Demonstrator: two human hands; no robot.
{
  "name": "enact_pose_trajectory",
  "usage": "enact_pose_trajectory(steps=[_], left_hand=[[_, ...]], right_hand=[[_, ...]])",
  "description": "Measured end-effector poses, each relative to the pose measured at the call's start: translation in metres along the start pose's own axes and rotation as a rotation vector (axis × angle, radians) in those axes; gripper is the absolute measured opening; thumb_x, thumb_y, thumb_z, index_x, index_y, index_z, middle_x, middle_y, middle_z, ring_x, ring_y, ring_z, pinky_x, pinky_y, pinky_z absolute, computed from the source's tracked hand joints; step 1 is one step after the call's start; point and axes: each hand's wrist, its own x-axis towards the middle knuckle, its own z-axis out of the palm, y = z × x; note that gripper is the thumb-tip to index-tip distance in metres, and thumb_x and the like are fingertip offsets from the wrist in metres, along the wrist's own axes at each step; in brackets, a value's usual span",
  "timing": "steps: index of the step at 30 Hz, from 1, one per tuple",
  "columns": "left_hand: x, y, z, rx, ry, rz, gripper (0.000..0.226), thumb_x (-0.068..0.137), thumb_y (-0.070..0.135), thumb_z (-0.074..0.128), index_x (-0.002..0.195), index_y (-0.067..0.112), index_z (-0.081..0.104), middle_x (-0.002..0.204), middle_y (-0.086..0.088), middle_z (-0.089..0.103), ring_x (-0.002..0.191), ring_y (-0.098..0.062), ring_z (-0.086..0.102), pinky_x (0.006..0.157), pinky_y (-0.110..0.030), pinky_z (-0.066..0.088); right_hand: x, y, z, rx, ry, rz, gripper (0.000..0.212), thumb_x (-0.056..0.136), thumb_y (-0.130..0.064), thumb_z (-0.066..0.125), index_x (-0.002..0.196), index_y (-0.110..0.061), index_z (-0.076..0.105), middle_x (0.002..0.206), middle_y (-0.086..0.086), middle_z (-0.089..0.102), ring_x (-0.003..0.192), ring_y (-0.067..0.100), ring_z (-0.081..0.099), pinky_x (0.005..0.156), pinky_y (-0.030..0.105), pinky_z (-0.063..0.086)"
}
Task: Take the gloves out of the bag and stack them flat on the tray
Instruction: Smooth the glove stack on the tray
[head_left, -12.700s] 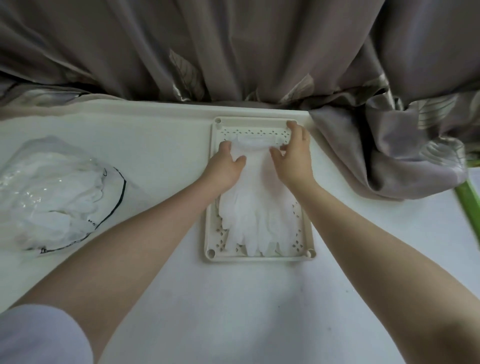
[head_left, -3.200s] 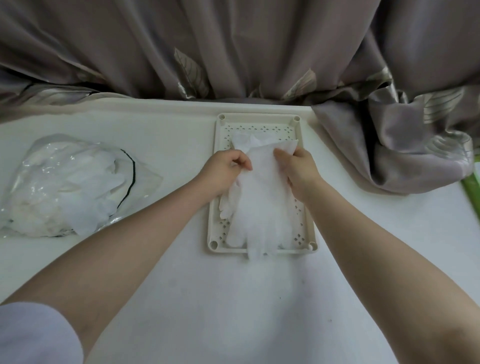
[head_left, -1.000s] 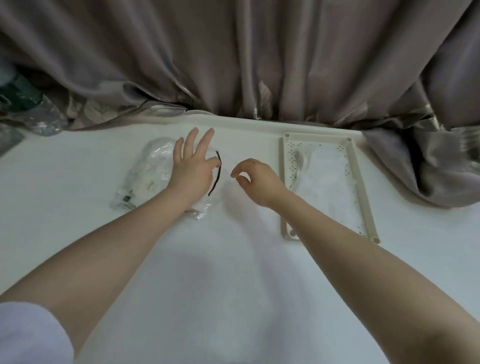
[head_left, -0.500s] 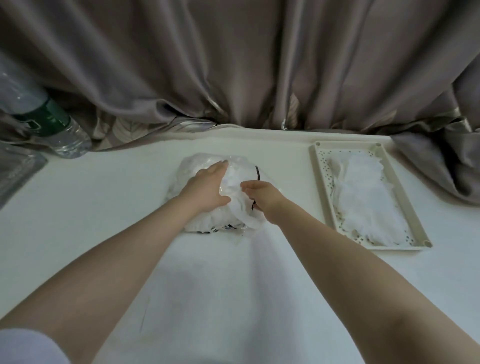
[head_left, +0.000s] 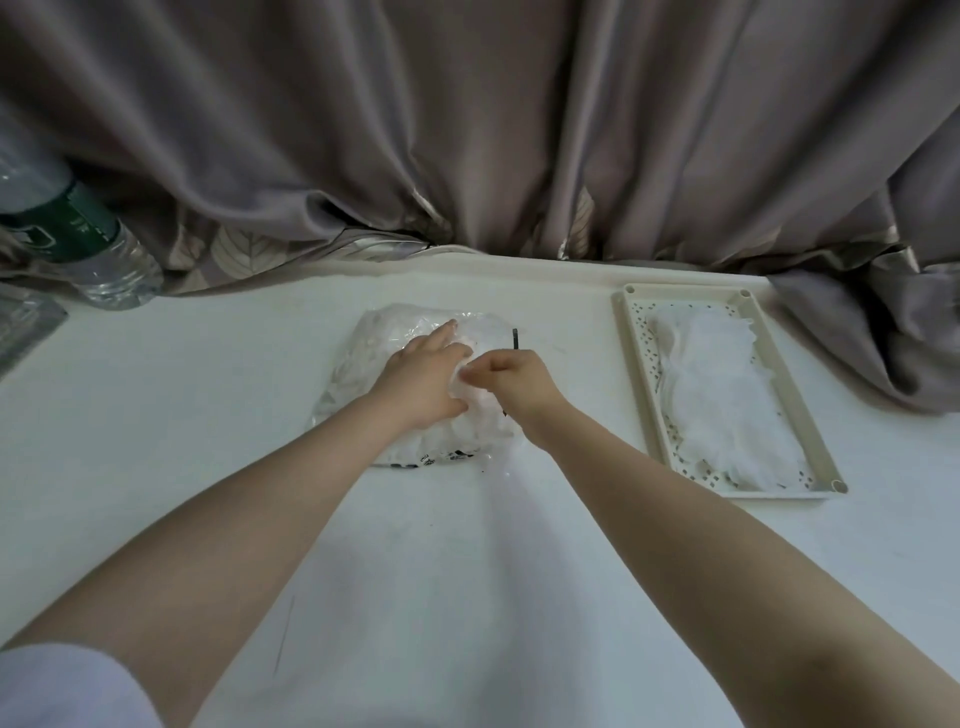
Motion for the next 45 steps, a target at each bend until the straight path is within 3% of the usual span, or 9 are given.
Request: enact_pose_trajectory(steps=[12, 18, 22, 26, 30, 33, 36, 42, 45], left_hand=[[0.000, 0.001, 0.004, 0.088, 0.051, -0.022, 0.035, 0.092, 0.021, 0.053, 0.125, 0.011, 0.051, 0.158, -0.003, 0.012, 0.141, -0.022, 0.019, 0.105, -0.029, 0.027], [-0.001, 0.004, 0.006, 0.141, 0.013, -0.066, 0.034, 0.093, 0.021, 0.051, 0.126, 0.016, 0.053, 0.158, -0.003, 0.011, 0.142, -0.023, 0.018, 0.104, -0.032, 0.032], [-0.009, 0.013, 0.003, 0.117, 0.006, -0.124, 0.039, 0.090, 0.029, 0.056, 0.128, 0.023, 0.049, 0.159, -0.007, -0.006, 0.145, -0.026, -0.001, 0.115, -0.035, 0.011], [-0.024, 0.060, -0.001, -0.285, 0.329, 0.101, 0.043, 0.080, 0.039, 0.061, 0.119, 0.021, 0.056, 0.158, -0.004, 0.003, 0.144, -0.021, 0.002, 0.114, -0.029, 0.004], [-0.031, 0.125, -0.001, -0.953, 0.114, 0.056, 0.040, 0.084, 0.049, 0.054, 0.108, 0.017, 0.060, 0.139, 0.002, 0.034, 0.132, -0.010, 0.032, 0.109, -0.025, 0.025], [-0.029, 0.145, 0.008, -0.904, 0.052, -0.037, 0.032, 0.086, 0.037, 0.065, 0.105, 0.012, 0.057, 0.105, 0.001, 0.055, 0.093, -0.010, 0.054, 0.076, -0.022, 0.041], [-0.030, 0.154, 0.014, -0.997, 0.016, -0.006, 0.007, 0.089, 0.024, 0.063, 0.086, 0.017, 0.061, 0.075, 0.005, 0.059, 0.072, -0.012, 0.055, 0.070, -0.026, 0.041], [-0.026, 0.182, -0.003, -1.332, 0.058, -0.014, 0.025, 0.086, 0.001, 0.061, 0.068, 0.017, 0.052, 0.081, 0.003, 0.058, 0.062, -0.009, 0.044, 0.053, -0.017, 0.033], [-0.023, 0.202, -0.010, -1.265, 0.116, 0.021, 0.028, 0.084, -0.001, 0.060, 0.067, 0.019, 0.052, 0.075, 0.001, 0.056, 0.059, -0.008, 0.044, 0.049, -0.016, 0.031]], right_hand=[[-0.010, -0.021, -0.043, 1.011, 0.213, 0.082, 0.029, 0.095, -0.010, 0.035, 0.067, -0.011, 0.041, 0.059, 0.004, 0.043, 0.054, 0.020, 0.039, 0.061, 0.032, 0.046], [-0.022, -0.026, -0.065, 1.575, 0.047, 0.014, 0.048, 0.100, -0.018, 0.026, 0.053, -0.011, 0.036, 0.043, -0.001, 0.025, 0.030, 0.012, 0.024, 0.034, 0.014, 0.019], [-0.031, -0.029, -0.088, 1.681, 0.026, -0.036, 0.039, 0.099, -0.018, 0.025, 0.060, -0.015, 0.028, 0.043, 0.000, 0.027, 0.028, 0.013, 0.025, 0.031, 0.015, 0.022], [-0.038, -0.024, -0.100, 1.707, 0.032, -0.025, 0.040, 0.100, -0.019, 0.025, 0.061, -0.014, 0.030, 0.044, 0.001, 0.027, 0.029, 0.013, 0.026, 0.030, 0.017, 0.023], [-0.047, -0.024, -0.115, 1.730, 0.018, -0.029, 0.043, 0.099, -0.018, 0.026, 0.058, -0.013, 0.035, 0.044, 0.001, 0.029, 0.030, 0.014, 0.026, 0.033, 0.015, 0.026], [-0.056, -0.024, -0.131, 1.711, 0.014, -0.044, 0.038, 0.096, -0.015, 0.028, 0.059, -0.013, 0.034, 0.045, 0.001, 0.031, 0.030, 0.014, 0.027, 0.034, 0.015, 0.027], [-0.066, -0.022, -0.159, 1.652, 0.052, -0.056, 0.038, 0.097, -0.017, 0.027, 0.060, -0.014, 0.032, 0.045, 0.001, 0.030, 0.030, 0.014, 0.026, 0.036, 0.014, 0.023], [-0.089, -0.009, -0.206, 1.203, 0.354, 0.027, 0.027, 0.089, -0.011, 0.029, 0.063, -0.013, 0.037, 0.047, 0.003, 0.036, 0.043, 0.018, 0.030, 0.046, 0.023, 0.037], [-0.093, 0.005, -0.231, 0.487, 0.382, 0.218, 0.025, 0.084, -0.009, 0.038, 0.062, -0.011, 0.048, 0.066, 0.007, 0.057, 0.067, 0.022, 0.054, 0.073, 0.034, 0.049]])
